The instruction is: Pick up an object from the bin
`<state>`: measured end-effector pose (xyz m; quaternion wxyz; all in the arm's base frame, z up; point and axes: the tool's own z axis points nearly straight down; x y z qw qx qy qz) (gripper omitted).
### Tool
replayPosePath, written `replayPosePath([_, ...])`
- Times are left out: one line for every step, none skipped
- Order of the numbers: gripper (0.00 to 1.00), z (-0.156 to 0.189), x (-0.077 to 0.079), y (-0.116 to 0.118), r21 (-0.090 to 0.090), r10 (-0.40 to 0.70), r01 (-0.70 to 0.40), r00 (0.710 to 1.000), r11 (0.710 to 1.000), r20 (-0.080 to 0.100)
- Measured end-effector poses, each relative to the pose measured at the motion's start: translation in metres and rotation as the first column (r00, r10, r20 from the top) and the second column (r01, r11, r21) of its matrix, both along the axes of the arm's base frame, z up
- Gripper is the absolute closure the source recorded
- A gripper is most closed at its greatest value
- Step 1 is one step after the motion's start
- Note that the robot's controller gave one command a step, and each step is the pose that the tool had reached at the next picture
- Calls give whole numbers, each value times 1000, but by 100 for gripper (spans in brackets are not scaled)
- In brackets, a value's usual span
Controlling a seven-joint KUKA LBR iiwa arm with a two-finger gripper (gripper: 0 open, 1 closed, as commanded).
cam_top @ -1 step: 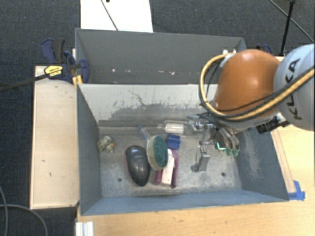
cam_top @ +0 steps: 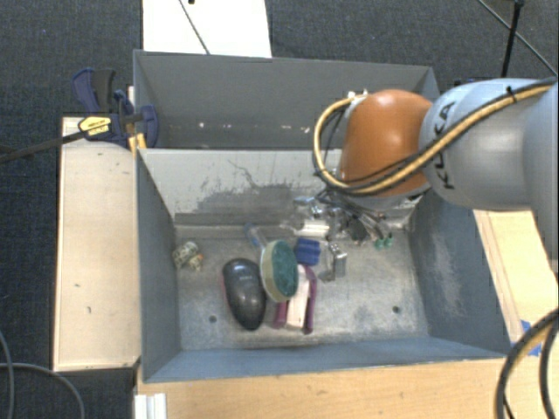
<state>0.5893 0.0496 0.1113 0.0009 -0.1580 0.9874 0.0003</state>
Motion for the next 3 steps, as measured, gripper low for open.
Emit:
replayPosePath([0, -35, 2, 2, 7, -106, 106, 994, 994, 25])
replayPosePath([100, -35, 0, 2, 5, -108, 108, 994, 994, 15])
replayPosePath([100, 100, -4, -12, -3, 396, -396, 918, 918, 7])
